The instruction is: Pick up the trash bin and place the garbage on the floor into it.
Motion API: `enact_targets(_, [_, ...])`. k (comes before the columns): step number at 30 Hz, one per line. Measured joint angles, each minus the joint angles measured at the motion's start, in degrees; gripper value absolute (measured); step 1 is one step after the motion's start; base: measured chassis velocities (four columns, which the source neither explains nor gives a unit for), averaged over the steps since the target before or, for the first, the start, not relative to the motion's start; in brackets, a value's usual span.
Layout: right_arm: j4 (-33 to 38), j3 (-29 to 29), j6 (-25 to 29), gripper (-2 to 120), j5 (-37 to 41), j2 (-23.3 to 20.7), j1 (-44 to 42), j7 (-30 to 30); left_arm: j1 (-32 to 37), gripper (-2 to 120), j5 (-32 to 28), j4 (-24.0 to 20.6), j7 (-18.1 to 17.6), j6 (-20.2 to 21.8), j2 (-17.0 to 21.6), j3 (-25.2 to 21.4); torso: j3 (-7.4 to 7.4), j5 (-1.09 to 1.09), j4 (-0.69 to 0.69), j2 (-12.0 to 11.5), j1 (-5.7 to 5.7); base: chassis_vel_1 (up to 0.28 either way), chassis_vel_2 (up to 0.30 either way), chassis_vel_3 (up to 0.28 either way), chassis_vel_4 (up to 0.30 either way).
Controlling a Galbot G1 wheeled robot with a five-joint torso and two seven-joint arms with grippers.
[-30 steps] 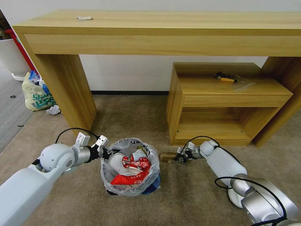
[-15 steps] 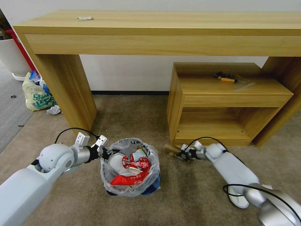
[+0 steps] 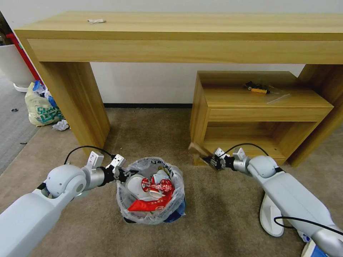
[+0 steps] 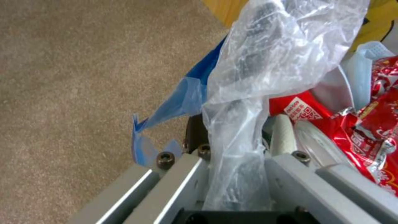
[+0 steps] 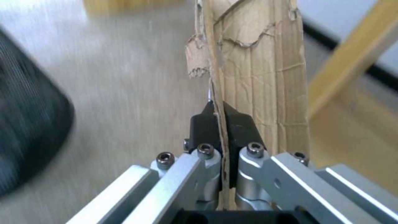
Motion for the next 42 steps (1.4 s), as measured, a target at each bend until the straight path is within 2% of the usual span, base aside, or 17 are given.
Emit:
enact_targets(3, [2.6, 1.2, -0.6, 0, 1.4, -0.4, -0.7, 0.6, 0.0, 0, 0.0, 0.0, -0.1, 0.0, 0.0, 0.0, 0.00, 0.00, 0.00, 0.0, 0.00, 0.000, 0.000, 0.000, 0.000])
enact_targets(6, [10.6, 4.4, -3.1, 0, 7.2, -1.3, -2.0, 2.7, 0.0, 0, 0.0, -0.1, -0.4, 0.0, -0.2, 0.0, 0.00, 0.00, -0.01, 0.0, 0.00, 0.000, 0.000, 0.000, 0.000])
enact_targets(7, [15.3, 5.4, -4.5, 0, 10.2, -1.6, -2.1, 4.2, 0.0, 0, 0.0, -0.3, -0.9, 0.0, -0.5, 0.2, 0.00, 0.00, 0.00, 0.0, 0.00, 0.000, 0.000, 0.000, 0.000])
enact_targets(8, [15.3, 5.4, -4.5, 0, 10.2, -1.6, -2.1, 4.2, 0.0, 0, 0.0, -0.3, -0.9, 0.0, -0.5, 0.2, 0.00, 0.00, 0.00, 0.0, 0.00, 0.000, 0.000, 0.000, 0.000])
enact_targets(10, [20.1, 5.5, -6.2, 0, 13.9, -1.7, -2.1, 7.0, 0.1, 0, 0.0, -0.3, -1.4, 0.0, -0.7, 0.4, 0.00, -0.01, 0.00, 0.0, 0.00, 0.000, 0.000, 0.000, 0.000])
enact_targets(12, [27.3, 3.6, -7.9, 0, 19.4, -1.3, -2.1, 12.3, 0.0, 0, 0.0, -0.3, -1.9, 0.0, -1.1, 1.0, 0.00, -0.02, 0.00, 0.0, 0.00, 0.000, 0.000, 0.000, 0.000])
enact_targets(13, [27.3, 3.6, -7.9, 0, 19.4, -1.3, -2.1, 12.3, 0.0, 0, 0.0, -0.3, -1.9, 0.0, -1.1, 1.0, 0.00, -0.02, 0.00, 0.0, 0.00, 0.000, 0.000, 0.000, 0.000])
enact_targets(15, [33.3, 1.1, -9.3, 0, 25.0, -0.6, -2.2, 17.0, -1.0, 0, -0.2, -0.3, -2.1, 0.0, -1.2, 2.1, 0.00, -0.01, 0.01, 0.0, 0.00, 0.000, 0.000, 0.000, 0.000])
enact_targets(16, [33.3, 1.1, -9.3, 0, 25.0, -0.6, -2.2, 17.0, -1.0, 0, -0.2, -0.3, -2.1, 0.0, -1.2, 2.1, 0.00, -0.01, 0.01, 0.0, 0.00, 0.000, 0.000, 0.000, 0.000])
enact_targets(19, [39.3, -1.5, -10.5, 0, 29.8, -0.3, -2.6, 19.3, -2.7, 0, -0.9, -0.1, -2.2, 0.0, -1.3, 3.4, 0.00, -0.01, 0.00, 0.0, 0.00, 0.000, 0.000, 0.000, 0.000])
enact_targets(27, [44.4, -5.6, -11.7, 0, 32.6, -1.0, -3.3, 19.3, -5.2, 0, -1.3, 1.2, -2.0, 0.0, -1.7, 5.2, 0.00, -0.01, -0.01, 0.0, 0.00, 0.000, 0.000, 0.000, 0.000])
enact_targets(42, [39.9, -9.3, -10.4, 0, 23.9, -1.5, -7.4, 14.7, -6.3, 0, -2.4, 0.8, -1.5, 0.0, -0.5, 4.9, 0.00, 0.00, 0.00, 0.0, 0.00, 0.000, 0.000, 0.000, 0.000])
